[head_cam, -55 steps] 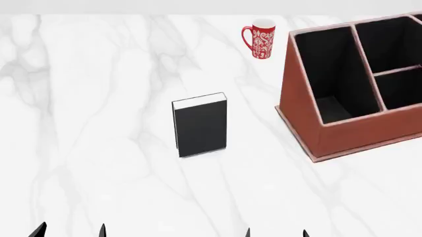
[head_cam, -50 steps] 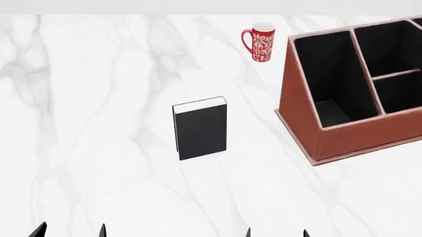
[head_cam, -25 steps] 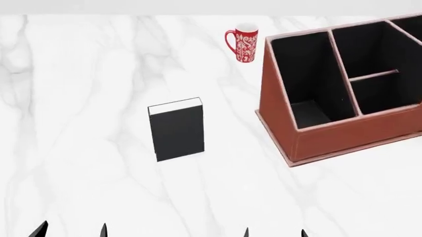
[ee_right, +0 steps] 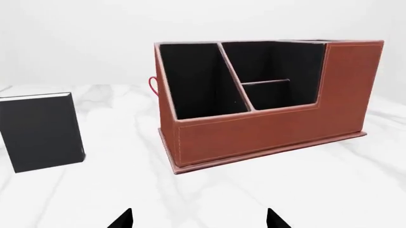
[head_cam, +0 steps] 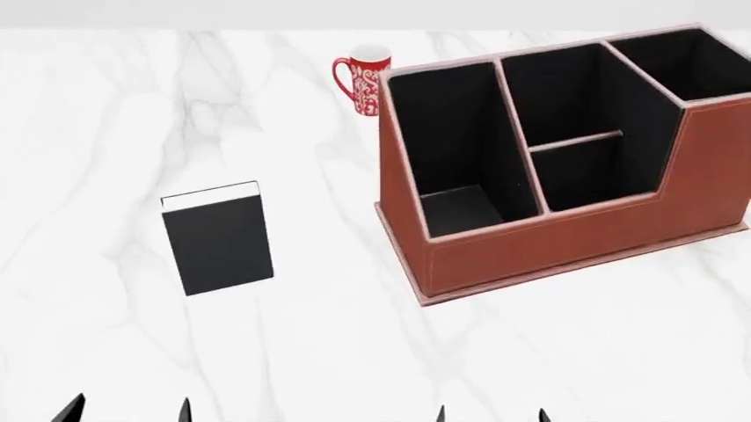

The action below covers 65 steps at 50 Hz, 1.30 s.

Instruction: Pick up the book and place it in the right compartment of the caddy.

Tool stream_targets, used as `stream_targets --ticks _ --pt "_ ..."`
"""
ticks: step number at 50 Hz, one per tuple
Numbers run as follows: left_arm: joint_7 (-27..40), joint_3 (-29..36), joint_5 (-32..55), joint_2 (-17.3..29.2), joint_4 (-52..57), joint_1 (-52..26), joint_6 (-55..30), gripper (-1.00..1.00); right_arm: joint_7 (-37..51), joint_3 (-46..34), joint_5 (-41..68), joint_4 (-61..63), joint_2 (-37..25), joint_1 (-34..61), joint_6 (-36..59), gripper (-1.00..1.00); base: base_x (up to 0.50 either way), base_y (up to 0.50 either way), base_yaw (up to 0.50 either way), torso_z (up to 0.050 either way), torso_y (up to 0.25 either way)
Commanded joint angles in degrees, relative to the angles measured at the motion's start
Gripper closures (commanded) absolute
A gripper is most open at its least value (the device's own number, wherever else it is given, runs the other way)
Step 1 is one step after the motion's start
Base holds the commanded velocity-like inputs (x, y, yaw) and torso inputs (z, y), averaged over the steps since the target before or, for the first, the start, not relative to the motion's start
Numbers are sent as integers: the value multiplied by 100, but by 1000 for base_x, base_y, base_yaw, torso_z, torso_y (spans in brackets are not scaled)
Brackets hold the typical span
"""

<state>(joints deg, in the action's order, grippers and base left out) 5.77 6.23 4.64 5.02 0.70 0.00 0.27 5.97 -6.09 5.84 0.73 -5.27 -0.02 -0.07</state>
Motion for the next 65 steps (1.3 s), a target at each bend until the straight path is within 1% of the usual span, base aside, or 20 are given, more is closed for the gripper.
stream_targets --ticks 1,6,9,11,12,15,17,19,22,24,25,28,29,30,31,35,42,50,58,65 --pt "96 81 64 89 24 4 0 -100 92 -93 72 -3 -58 -2 -44 -100 0 0 0 0 0" --pt "161 105 83 114 71 -2 -66 -100 164 -120 72 27 -85 7 -12 -100 0 0 0 0 0" --pt "409 4 56 150 578 39 -589 -100 198 -122 157 299 -129 35 365 -100 0 0 0 0 0" --pt "565 -107 82 238 1208 66 -1218 -100 239 -112 258 786 -200 99 932 -100 0 0 0 0 0" --pt "572 -102 87 243 1222 67 -1231 -100 246 -117 264 798 -205 99 942 -100 0 0 0 0 0" --pt "811 -476 329 351 2297 54 -2413 -100 434 -25 506 1854 -346 458 2407 -100 0 0 0 0 0" --pt "1001 -705 381 382 2642 51 -2801 -100 498 54 630 2101 -373 642 2860 -100 0 0 0 0 0" --pt "1273 -1172 406 478 3183 159 -3142 -100 561 164 866 2481 -427 1069 3622 -100 0 0 0 0 0" --pt "1463 -1646 466 570 3583 281 -3388 -100 565 243 1086 2639 -449 1472 4184 -100 0 0 0 0 0" --pt "1538 -1874 444 652 3768 384 -3431 -100 595 207 1081 2634 -474 1685 4340 -100 0 0 0 0 0" --pt "1629 -2263 532 674 3975 502 -3591 -100 646 154 1034 2668 -506 1920 4484 -100 0 0 0 0 0" --pt "1754 -2790 595 708 4194 687 -3744 -100 699 206 1120 2647 -487 2317 4815 -100 0 0 0 0 0" --pt "1837 -3245 660 697 4283 822 -3826 -100 729 252 1142 2478 -451 2641 4936 -100 0 0 0 0 0" --pt "1881 -3461 682 674 4324 893 -3815 -100 745 222 1108 2409 -459 2743 4937 -100 0 0 0 0 0" --pt "1853 -4078 908 582 4420 1090 -3769 -100 771 206 1076 2260 -457 2960 4990 -100 0 0 0 0 0" --pt "1918 -5315 1115 379 4610 1600 -3633 -100 827 278 1136 2093 -429 3442 5262 -100 0 0 0 0 0" --pt "1818 -6766 1369 -67 4598 2317 -3075 -100 961 272 1079 1756 -356 4129 5336 -100 0 0 0 0 0" --pt "1818 -7192 1467 -308 4385 2529 -2595 -100 1081 163 1087 1280 -242 4977 5706 -100 0 0 0 0 0" --pt "1947 -6998 1231 -303 4253 2568 -2429 -100 1033 82 1167 444 -97 5741 5960 -100 0 0 0 0 0" --pt "1925 -6993 1354 -330 4098 2631 -2260 -100 1038 -174 1062 261 -185 6109 6030 -100 76 0 0 0 0"
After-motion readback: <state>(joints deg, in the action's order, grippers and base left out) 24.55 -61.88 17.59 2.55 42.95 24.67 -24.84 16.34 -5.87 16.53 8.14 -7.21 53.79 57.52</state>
